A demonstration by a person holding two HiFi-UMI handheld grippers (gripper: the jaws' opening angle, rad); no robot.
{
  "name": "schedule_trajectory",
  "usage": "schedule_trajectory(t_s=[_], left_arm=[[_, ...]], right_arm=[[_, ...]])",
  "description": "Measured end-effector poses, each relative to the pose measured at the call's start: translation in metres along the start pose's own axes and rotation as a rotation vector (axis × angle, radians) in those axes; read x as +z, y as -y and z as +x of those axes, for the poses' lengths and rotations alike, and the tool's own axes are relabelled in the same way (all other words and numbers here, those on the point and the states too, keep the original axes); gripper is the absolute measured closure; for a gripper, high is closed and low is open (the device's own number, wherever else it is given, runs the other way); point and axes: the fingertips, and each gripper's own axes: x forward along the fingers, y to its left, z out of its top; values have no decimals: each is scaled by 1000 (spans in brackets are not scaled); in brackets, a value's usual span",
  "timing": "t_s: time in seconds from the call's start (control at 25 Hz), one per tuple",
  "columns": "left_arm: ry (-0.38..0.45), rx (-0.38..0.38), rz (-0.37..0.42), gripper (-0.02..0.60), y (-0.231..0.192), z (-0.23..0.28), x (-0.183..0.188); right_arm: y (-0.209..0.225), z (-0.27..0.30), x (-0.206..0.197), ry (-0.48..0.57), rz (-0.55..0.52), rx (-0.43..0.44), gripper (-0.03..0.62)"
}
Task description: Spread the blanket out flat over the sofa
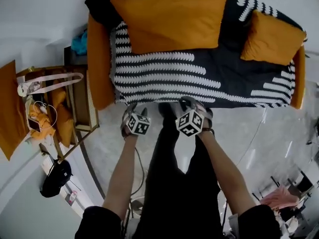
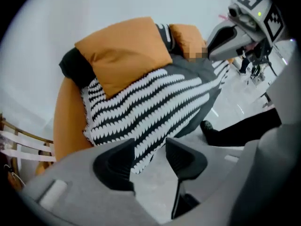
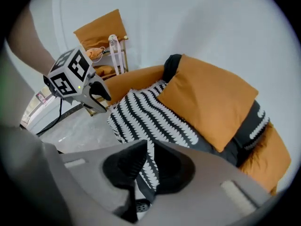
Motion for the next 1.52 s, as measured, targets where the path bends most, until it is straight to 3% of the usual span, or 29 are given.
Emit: schedule_trajectory(t_s=[0.16,0.36,0.64,0.88,1.12,1.32,1.52], left_arm=[[214,-16,-47,394,29,-64,82],[415,-38,-96,442,95,-151,164],[644,-52,-153,502,189,-255,264],[842,-77,-168,545,254,-327,335],[971,-116,-187,568,304,-375,375],[1022,-125,-199,571,317,-401,397],[1051,-111,-209,571,318,-417,404]], right_arm=[[37,-67,11,86,66,-95,545],[77,-171,-12,192,174,-182,545],[144,-313,-73,357,279,-299,586],[189,-410,-103,574,348,-326,591],[211,-477,-115,722,373,-276,592],[218,-518,-114,841,397,-201,592],[221,-536,-122,868,399,-224,594]])
